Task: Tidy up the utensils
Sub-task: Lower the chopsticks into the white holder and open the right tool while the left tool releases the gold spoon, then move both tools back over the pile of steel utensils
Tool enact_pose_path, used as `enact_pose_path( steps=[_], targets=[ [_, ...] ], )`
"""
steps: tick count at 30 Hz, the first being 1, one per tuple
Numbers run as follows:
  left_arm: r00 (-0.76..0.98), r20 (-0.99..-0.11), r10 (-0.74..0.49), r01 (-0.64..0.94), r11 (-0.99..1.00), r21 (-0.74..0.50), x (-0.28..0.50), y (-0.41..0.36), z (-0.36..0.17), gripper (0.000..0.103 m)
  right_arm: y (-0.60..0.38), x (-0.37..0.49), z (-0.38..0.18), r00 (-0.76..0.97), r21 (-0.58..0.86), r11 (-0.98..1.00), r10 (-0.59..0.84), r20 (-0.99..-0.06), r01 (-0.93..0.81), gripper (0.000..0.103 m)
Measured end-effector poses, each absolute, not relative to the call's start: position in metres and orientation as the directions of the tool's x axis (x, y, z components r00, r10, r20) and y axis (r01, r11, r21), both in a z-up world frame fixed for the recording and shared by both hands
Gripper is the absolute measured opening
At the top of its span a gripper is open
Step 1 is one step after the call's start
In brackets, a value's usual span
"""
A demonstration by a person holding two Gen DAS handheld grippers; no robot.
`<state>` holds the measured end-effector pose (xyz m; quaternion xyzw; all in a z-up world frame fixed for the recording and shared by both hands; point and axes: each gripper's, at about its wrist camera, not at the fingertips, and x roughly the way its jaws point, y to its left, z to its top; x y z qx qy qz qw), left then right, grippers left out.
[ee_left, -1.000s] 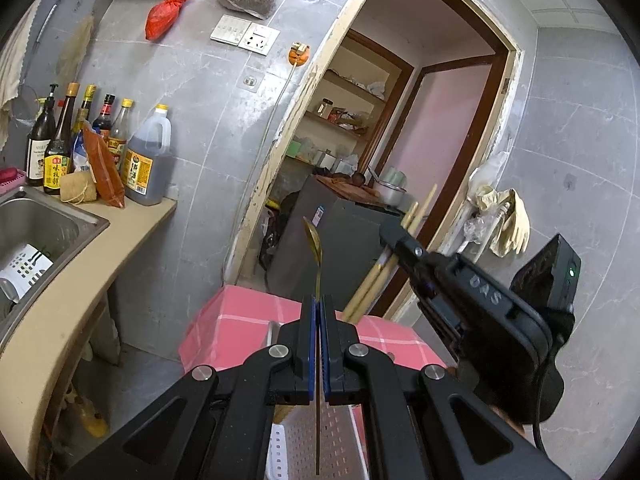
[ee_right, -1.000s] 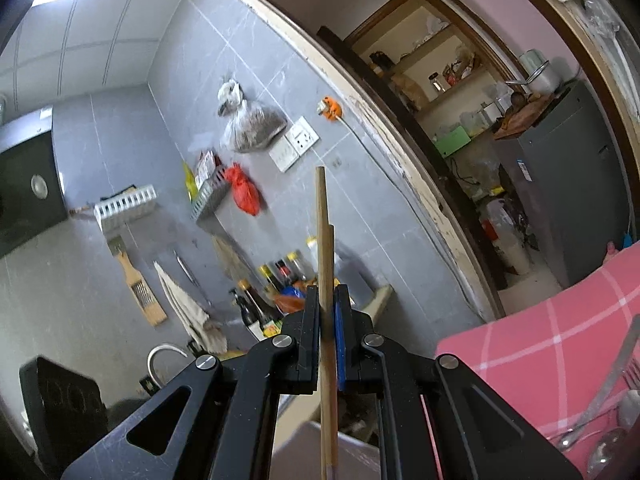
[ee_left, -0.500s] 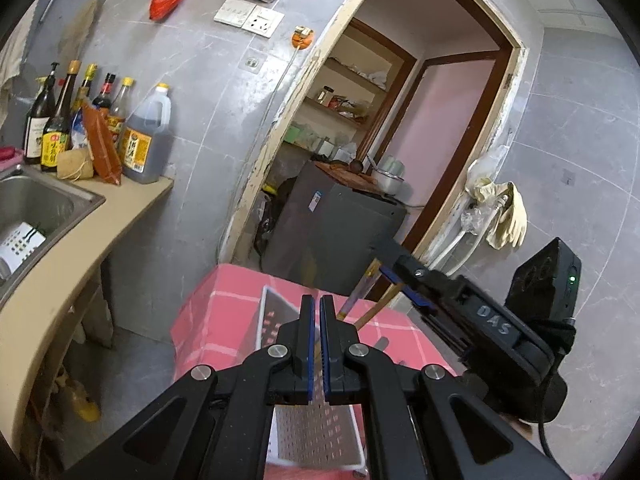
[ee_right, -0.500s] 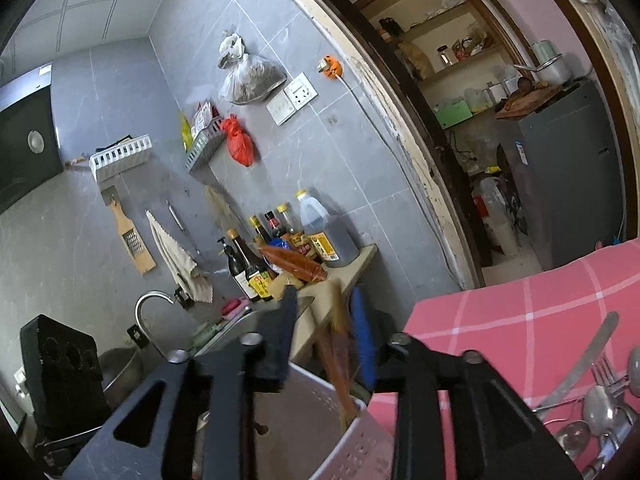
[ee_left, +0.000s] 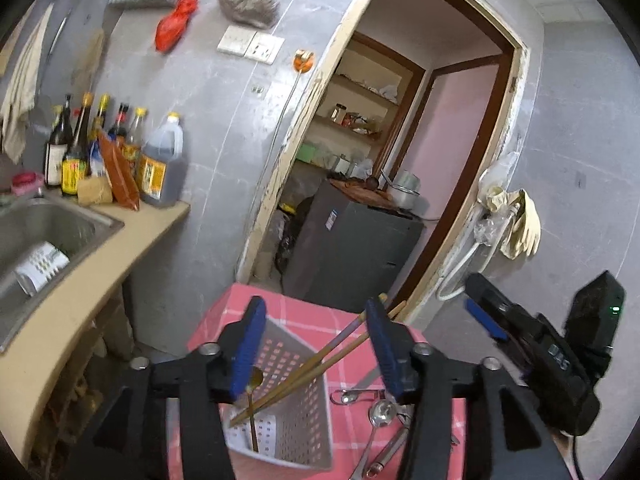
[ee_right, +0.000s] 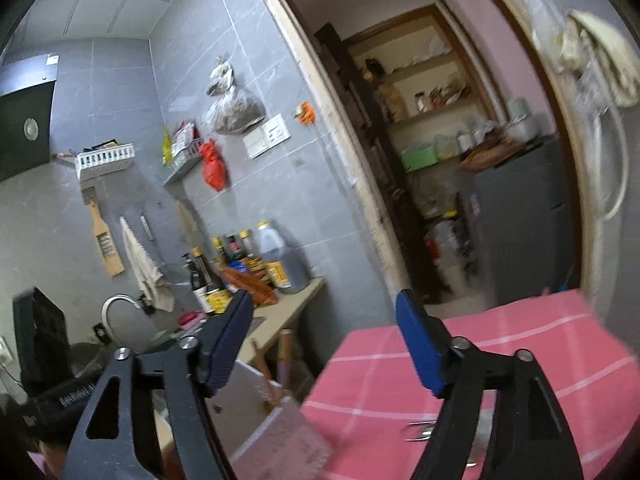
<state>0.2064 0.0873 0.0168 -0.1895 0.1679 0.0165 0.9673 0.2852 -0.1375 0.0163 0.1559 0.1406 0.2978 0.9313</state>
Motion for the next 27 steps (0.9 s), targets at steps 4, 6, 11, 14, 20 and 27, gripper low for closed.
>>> enact_pose_path(
  steps=[4,6,11,14,20,27],
  targets=[
    [0.950,-0.311,0.025,-0.115,0.955,-0.275,0.205,0.061,0.030,0.076,-0.168,0.273,0.028,0.834,0.309,0.833,0.523,-0.174,-0.458,0.086],
    [0.952,-0.304,0.036,-0.114,0.963,-0.244,0.206,0.047,0.035,0.085,-0.181,0.268,0.032,0.857,0.279,0.859,0.485,-0.176,-0.429,0.092],
    [0.956,-0.293,0.036,-0.096,0.976,-0.194,0.209,0.011,0.035,0.097,-0.217,0.256,0.037,0.900,0.205,0.911,0.395,-0.182,-0.358,0.101],
    [0.956,-0.291,0.036,-0.086,0.983,-0.160,0.212,-0.011,0.030,0.101,-0.235,0.251,0.037,0.916,0.173,0.929,0.356,-0.183,-0.327,0.101],
    [0.950,-0.313,0.014,-0.058,0.990,-0.132,0.219,-0.044,0.014,0.102,-0.264,0.249,0.025,0.926,0.130,0.952,0.301,-0.226,-0.278,0.101],
    [0.921,-0.389,-0.036,-0.005,0.994,-0.105,0.234,-0.071,-0.016,0.102,-0.292,0.267,-0.012,0.885,0.177,0.945,0.320,-0.337,-0.275,0.101]
  ],
)
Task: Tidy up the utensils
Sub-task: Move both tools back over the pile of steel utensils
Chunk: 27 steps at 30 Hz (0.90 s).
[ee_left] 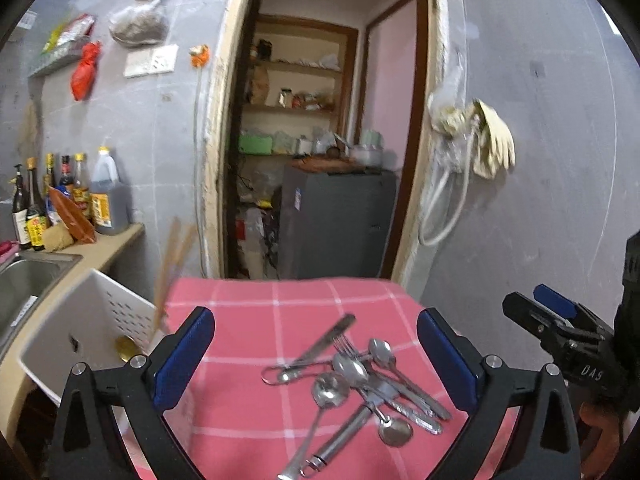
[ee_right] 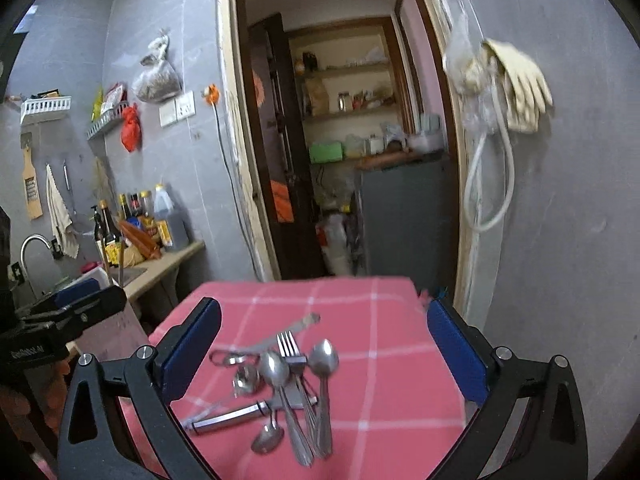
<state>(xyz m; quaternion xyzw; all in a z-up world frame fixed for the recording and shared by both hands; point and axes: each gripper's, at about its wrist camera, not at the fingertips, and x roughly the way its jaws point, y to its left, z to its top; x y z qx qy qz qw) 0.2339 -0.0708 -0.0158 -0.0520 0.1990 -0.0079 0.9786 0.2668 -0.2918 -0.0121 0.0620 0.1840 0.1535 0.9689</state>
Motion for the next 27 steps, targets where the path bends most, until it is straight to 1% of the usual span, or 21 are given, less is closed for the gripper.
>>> enact_pose_path(
  steps=[7,10,12,16,18,21,22,23,24,25,27],
  targets=[
    [0.866,-0.496,-0.070,0.016,0.993,-0.113,0.259,-0.080,-0.054,0.102,-0.303,0.300,-0.062,0.795,0.257,0.920,0.387,-0.466,-0.297,0.101],
    [0.836,-0.544,-0.078,0.014,0.993,-0.121,0.273,-0.079,-0.072,0.102,-0.303,0.316,-0.083,0.752,0.297,0.902,0.428,-0.502,-0.315,0.099],
    [0.813,-0.576,-0.086,0.012,0.991,-0.130,0.283,-0.076,-0.084,0.102,-0.299,0.331,-0.098,0.711,0.319,0.889,0.455,-0.536,-0.328,0.094],
    [0.778,-0.619,-0.109,0.013,0.987,-0.157,0.303,-0.074,-0.104,0.102,-0.287,0.355,-0.125,0.638,0.339,0.869,0.496,-0.590,-0.362,0.077],
    [0.759,-0.639,-0.126,0.016,0.984,-0.176,0.314,-0.072,-0.114,0.098,-0.282,0.366,-0.134,0.601,0.352,0.857,0.515,-0.611,-0.377,0.073],
    [0.724,-0.671,-0.159,0.016,0.977,-0.214,0.331,-0.068,-0.128,0.085,-0.275,0.383,-0.149,0.541,0.369,0.841,0.538,-0.647,-0.396,0.066],
    [0.716,-0.677,-0.169,0.018,0.974,-0.224,0.335,-0.067,-0.132,0.083,-0.274,0.386,-0.152,0.529,0.372,0.839,0.541,-0.654,-0.398,0.062],
    [0.705,-0.684,-0.185,0.023,0.971,-0.238,0.339,-0.067,-0.136,0.079,-0.271,0.392,-0.157,0.506,0.377,0.834,0.546,-0.668,-0.402,0.058],
    [0.696,-0.690,-0.199,0.029,0.968,-0.251,0.342,-0.066,-0.139,0.075,-0.269,0.397,-0.162,0.489,0.380,0.831,0.549,-0.678,-0.406,0.056],
    [0.687,-0.695,-0.212,0.034,0.965,-0.261,0.344,-0.065,-0.142,0.073,-0.268,0.403,-0.164,0.475,0.382,0.828,0.552,-0.685,-0.411,0.054],
    [0.665,-0.707,-0.241,0.044,0.958,-0.284,0.349,-0.064,-0.147,0.066,-0.266,0.410,-0.168,0.458,0.385,0.821,0.559,-0.691,-0.421,0.048]
  ],
)
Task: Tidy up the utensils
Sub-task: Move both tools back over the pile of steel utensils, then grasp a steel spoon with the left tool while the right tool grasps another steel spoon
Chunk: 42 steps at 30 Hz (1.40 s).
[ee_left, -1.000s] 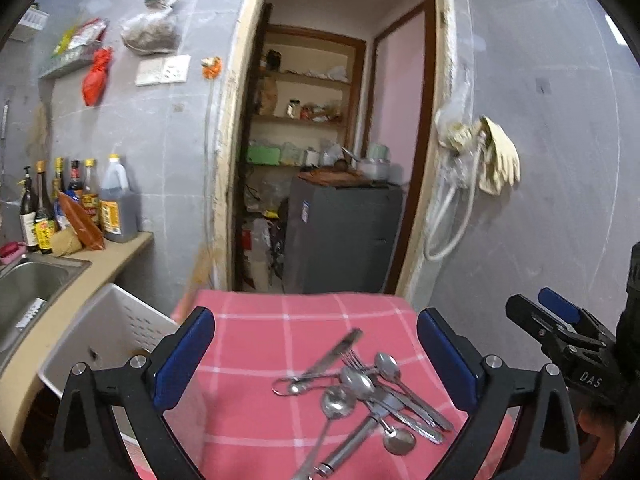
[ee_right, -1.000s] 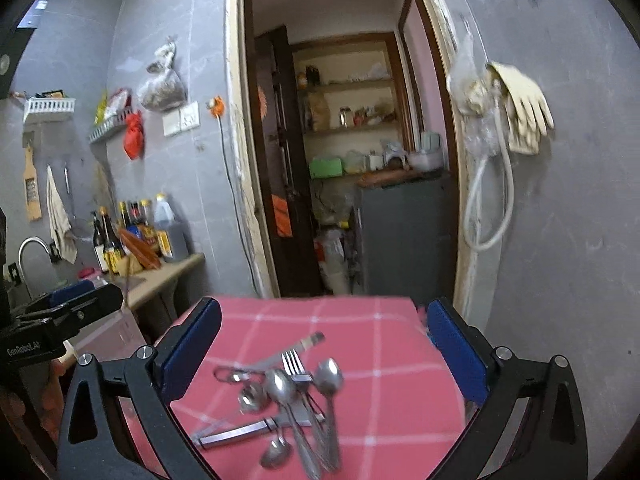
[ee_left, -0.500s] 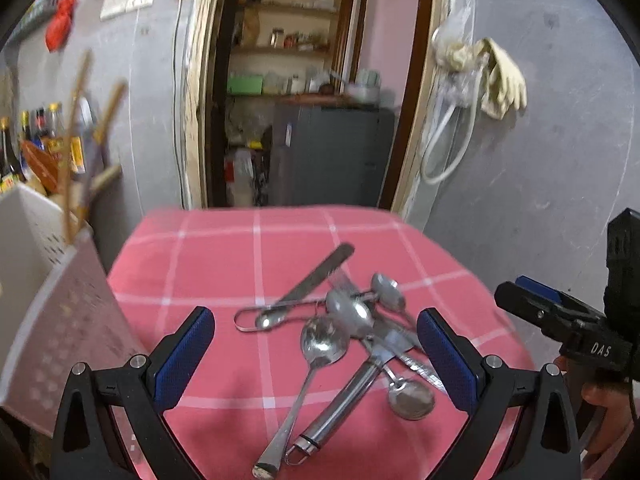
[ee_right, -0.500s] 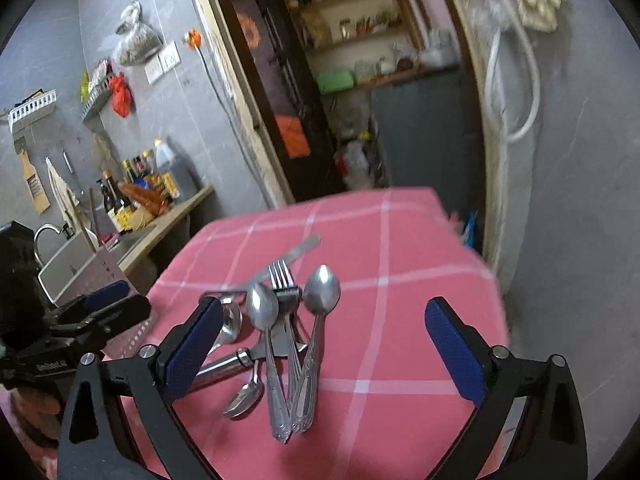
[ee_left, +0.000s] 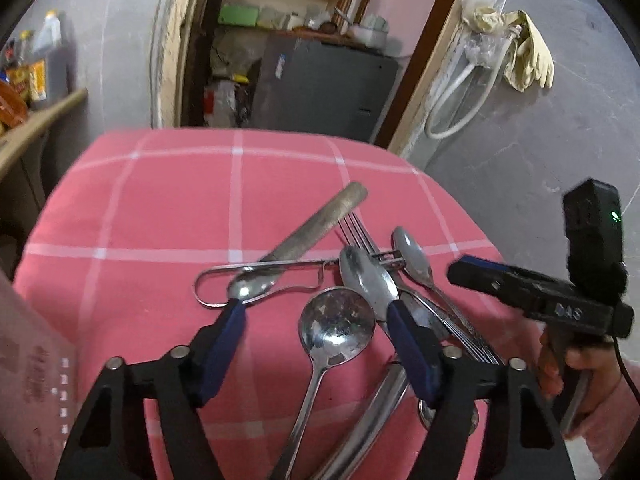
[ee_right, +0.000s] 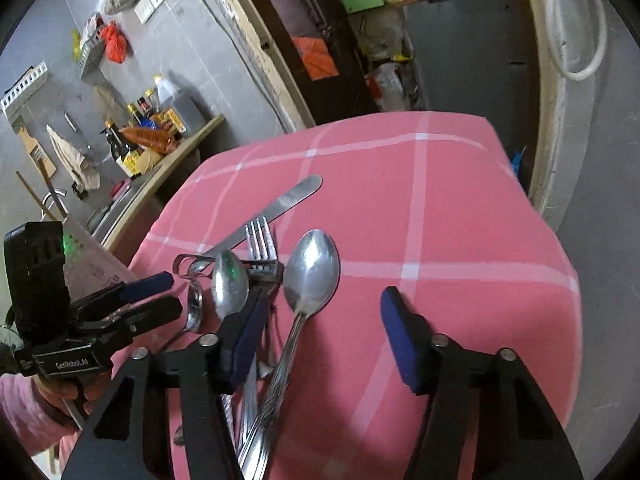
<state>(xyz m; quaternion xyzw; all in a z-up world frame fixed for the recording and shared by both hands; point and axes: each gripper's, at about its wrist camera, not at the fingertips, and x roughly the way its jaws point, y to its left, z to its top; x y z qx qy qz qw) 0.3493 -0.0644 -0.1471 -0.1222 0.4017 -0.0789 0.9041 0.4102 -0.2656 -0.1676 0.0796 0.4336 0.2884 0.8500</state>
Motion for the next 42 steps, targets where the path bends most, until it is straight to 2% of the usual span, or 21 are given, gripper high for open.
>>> enact_pose_path(
  steps=[2,5,10,14,15,18,20,22,26,36,42],
  targets=[
    [0.645,-0.715,-0.268,0.049,0.949,-0.311,0.354,-0.063,-0.152,0.057,-0.262,0.419,-0.171,0.438,0.393,0.810,0.572,-0.694,-0.436,0.041],
    [0.629,-0.712,-0.311,0.054,0.932,-0.359,0.360,-0.059,-0.159,0.052,-0.256,0.434,-0.174,0.398,0.414,0.784,0.602,-0.692,-0.463,0.036],
    [0.618,-0.699,-0.360,0.079,0.913,-0.401,0.366,-0.055,-0.162,0.047,-0.239,0.452,-0.176,0.312,0.416,0.728,0.637,-0.705,-0.545,0.036],
    [0.600,-0.698,-0.391,0.106,0.903,-0.415,0.366,-0.057,-0.165,0.035,-0.227,0.462,-0.176,0.259,0.408,0.692,0.646,-0.718,-0.595,0.036],
    [0.591,-0.700,-0.402,0.112,0.900,-0.422,0.367,-0.058,-0.166,0.028,-0.226,0.464,-0.175,0.252,0.408,0.689,0.646,-0.720,-0.599,0.036],
    [0.583,-0.712,-0.391,0.108,0.906,-0.409,0.368,-0.060,-0.166,0.021,-0.219,0.462,-0.172,0.245,0.373,0.685,0.627,-0.739,-0.626,0.034],
    [0.578,-0.720,-0.385,0.103,0.909,-0.403,0.367,-0.061,-0.166,0.018,-0.216,0.459,-0.170,0.250,0.346,0.692,0.606,-0.755,-0.634,0.019],
    [0.573,-0.731,-0.370,0.093,0.916,-0.390,0.366,-0.062,-0.165,0.016,-0.214,0.457,-0.169,0.258,0.322,0.704,0.584,-0.769,-0.633,0.011],
    [0.556,-0.757,-0.343,0.061,0.925,-0.374,0.365,-0.063,-0.160,0.009,-0.221,0.454,-0.169,0.247,0.342,0.713,0.583,-0.774,-0.612,0.005],
    [0.533,-0.798,-0.280,-0.073,0.925,-0.374,0.344,-0.049,-0.151,0.003,-0.244,0.432,-0.173,0.218,0.470,0.717,0.640,-0.737,-0.515,0.003],
    [0.517,-0.805,-0.291,-0.088,0.918,-0.388,0.338,-0.045,-0.159,0.003,-0.247,0.435,-0.188,0.129,0.530,0.705,0.649,-0.750,-0.471,0.008]
  ],
)
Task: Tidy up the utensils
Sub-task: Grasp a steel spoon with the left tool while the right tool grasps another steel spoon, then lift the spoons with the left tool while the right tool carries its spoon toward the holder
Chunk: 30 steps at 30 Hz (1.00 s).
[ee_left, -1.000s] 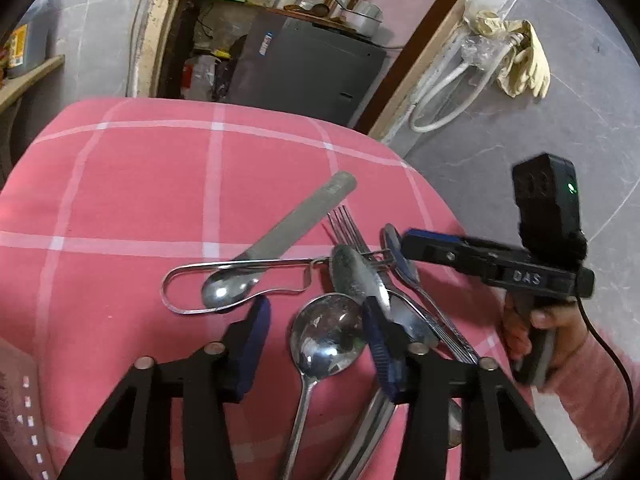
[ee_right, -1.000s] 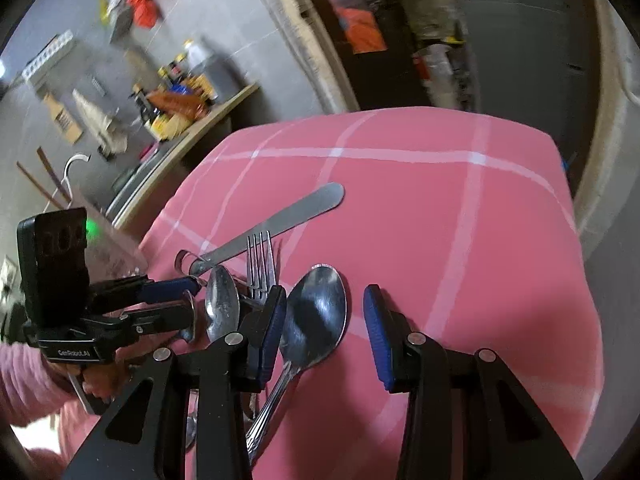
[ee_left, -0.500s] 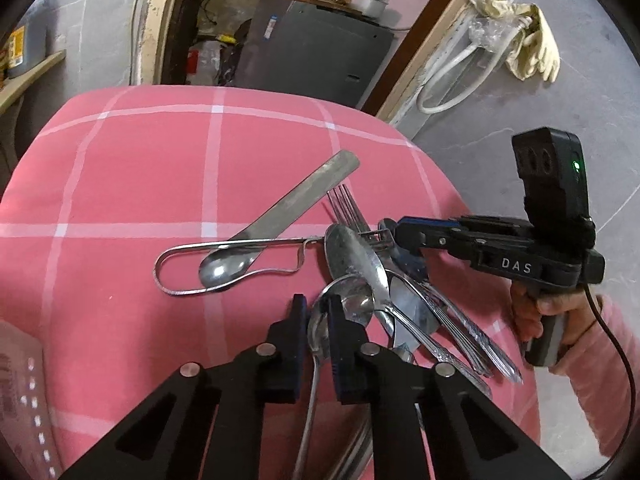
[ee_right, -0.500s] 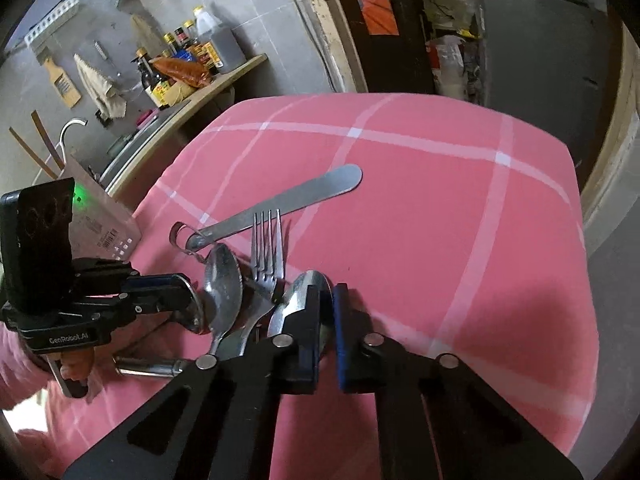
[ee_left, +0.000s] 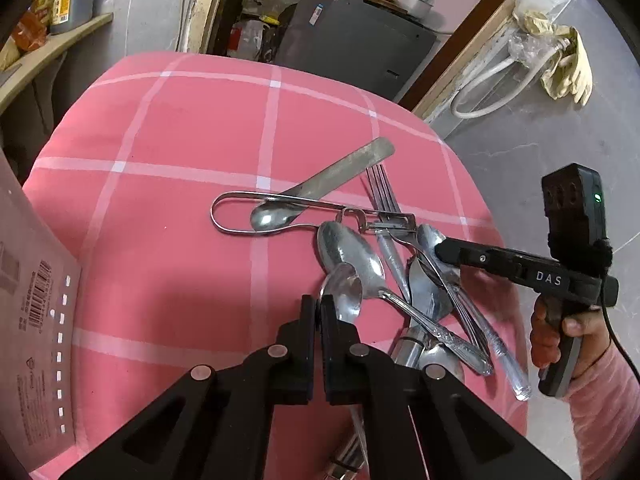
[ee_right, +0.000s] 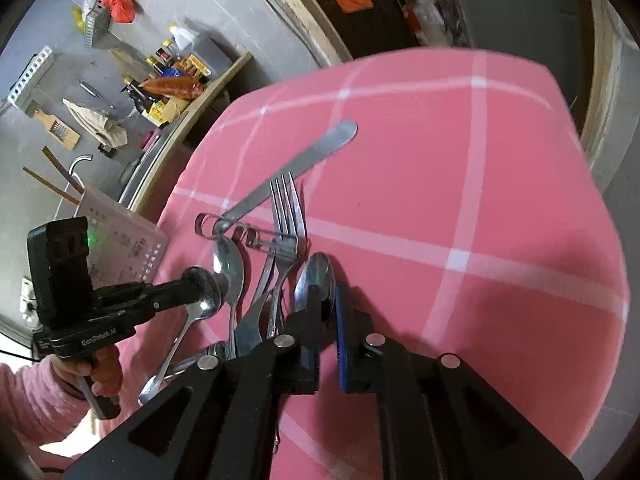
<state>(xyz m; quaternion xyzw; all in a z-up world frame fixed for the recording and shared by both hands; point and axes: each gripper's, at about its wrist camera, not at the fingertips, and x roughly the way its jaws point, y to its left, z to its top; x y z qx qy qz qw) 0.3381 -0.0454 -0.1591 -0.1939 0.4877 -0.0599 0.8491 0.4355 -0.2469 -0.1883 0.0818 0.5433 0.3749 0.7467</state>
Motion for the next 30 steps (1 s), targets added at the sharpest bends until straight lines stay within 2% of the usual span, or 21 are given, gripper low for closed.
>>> enact_pose_path(
  steps=[5,8,17,25,30],
  targets=[
    [0.514,-0.807,-0.290,-0.070,0.924,-0.377,0.339,-0.047,-0.158,0.003,-0.241,0.439,-0.196,0.083,0.571,0.682,0.672,-0.736,-0.458,0.007],
    [0.517,-0.806,-0.287,-0.062,0.927,-0.370,0.338,-0.049,-0.152,0.003,-0.235,0.435,-0.193,0.078,0.556,0.694,0.654,-0.753,-0.458,0.004],
    [0.614,-0.754,-0.235,-0.011,0.952,-0.306,0.316,-0.063,-0.112,0.003,-0.260,0.404,-0.150,0.234,0.522,0.743,0.643,-0.729,-0.419,0.002],
    [0.740,-0.636,-0.220,0.018,0.951,-0.309,0.280,-0.055,-0.063,0.003,-0.285,0.354,-0.090,0.510,0.509,0.789,0.612,-0.605,-0.344,0.002],
    [0.814,-0.542,-0.211,0.025,0.944,-0.329,0.262,-0.032,-0.021,0.003,-0.262,0.320,-0.028,0.665,0.465,0.796,0.590,-0.457,-0.386,0.002]
  ],
)
